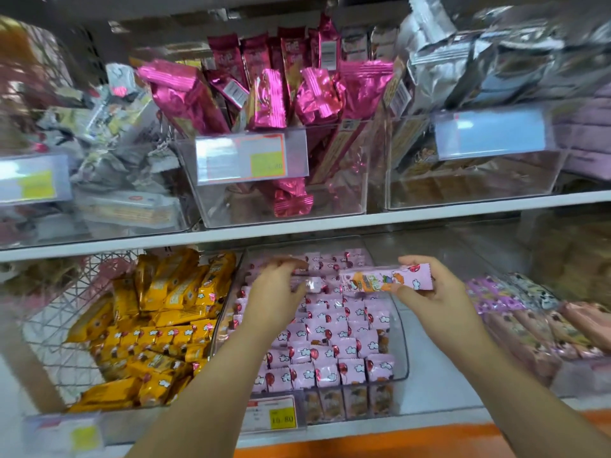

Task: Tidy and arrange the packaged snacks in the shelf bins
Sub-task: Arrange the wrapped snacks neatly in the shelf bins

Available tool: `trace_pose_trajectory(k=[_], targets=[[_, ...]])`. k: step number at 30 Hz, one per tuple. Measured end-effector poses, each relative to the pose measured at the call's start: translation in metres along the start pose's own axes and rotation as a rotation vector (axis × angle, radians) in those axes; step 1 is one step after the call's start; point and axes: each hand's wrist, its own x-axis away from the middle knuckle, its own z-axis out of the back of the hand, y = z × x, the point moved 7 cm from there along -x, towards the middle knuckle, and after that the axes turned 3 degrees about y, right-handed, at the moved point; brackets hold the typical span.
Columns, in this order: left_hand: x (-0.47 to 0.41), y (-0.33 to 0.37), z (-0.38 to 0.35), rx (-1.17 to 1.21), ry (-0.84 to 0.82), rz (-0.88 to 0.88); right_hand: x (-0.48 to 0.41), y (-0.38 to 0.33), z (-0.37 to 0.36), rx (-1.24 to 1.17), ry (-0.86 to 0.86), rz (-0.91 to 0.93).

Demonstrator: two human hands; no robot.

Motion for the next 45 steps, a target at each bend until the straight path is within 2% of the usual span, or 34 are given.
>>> trace_pose_trajectory(k=[2,5,11,14,17,20,26,30,36,41,45], targets=[[0.0,-0.004,-0.009,-0.041,-0.088,0.038,-0.001,0.003,0.003,0.007,0.005,-0.01],[-0.004,-0.007,-0.021,-0.189,-0.125,0.033,-0.005,0.005,0.001,0.004,-0.011,-0.022],[-0.014,0.0,-0.019,-0.342,-0.071,-0.018,-0.011,0.0,0.001,0.017,-0.024,0.007],[-0.007,0.01,-0.002,-0.329,0.027,-0.069,-0.009,-0.013,0.009,0.047,-0.023,0.068],[0.013,0.027,0.016,-0.182,0.132,-0.163,-0.002,-0.028,0.013,0.049,-0.082,0.157],[0.033,0.042,0.025,0.08,0.117,-0.222,0.007,-0.039,0.013,0.137,-0.196,0.248],[0.05,0.053,0.029,0.406,0.066,-0.12,0.017,-0.044,0.0,0.367,-0.343,0.38],[0.054,0.044,0.023,0.49,0.023,-0.024,0.015,-0.05,-0.005,0.394,-0.373,0.425],[0.059,0.034,0.017,0.523,-0.005,0.014,0.015,-0.041,-0.023,0.635,-0.486,0.457],[0.065,0.025,0.006,0.558,-0.041,0.037,0.012,-0.024,-0.029,0.749,-0.552,0.338],[0.069,0.019,0.003,0.631,-0.021,0.05,0.001,-0.013,-0.022,0.941,-0.456,0.258]])
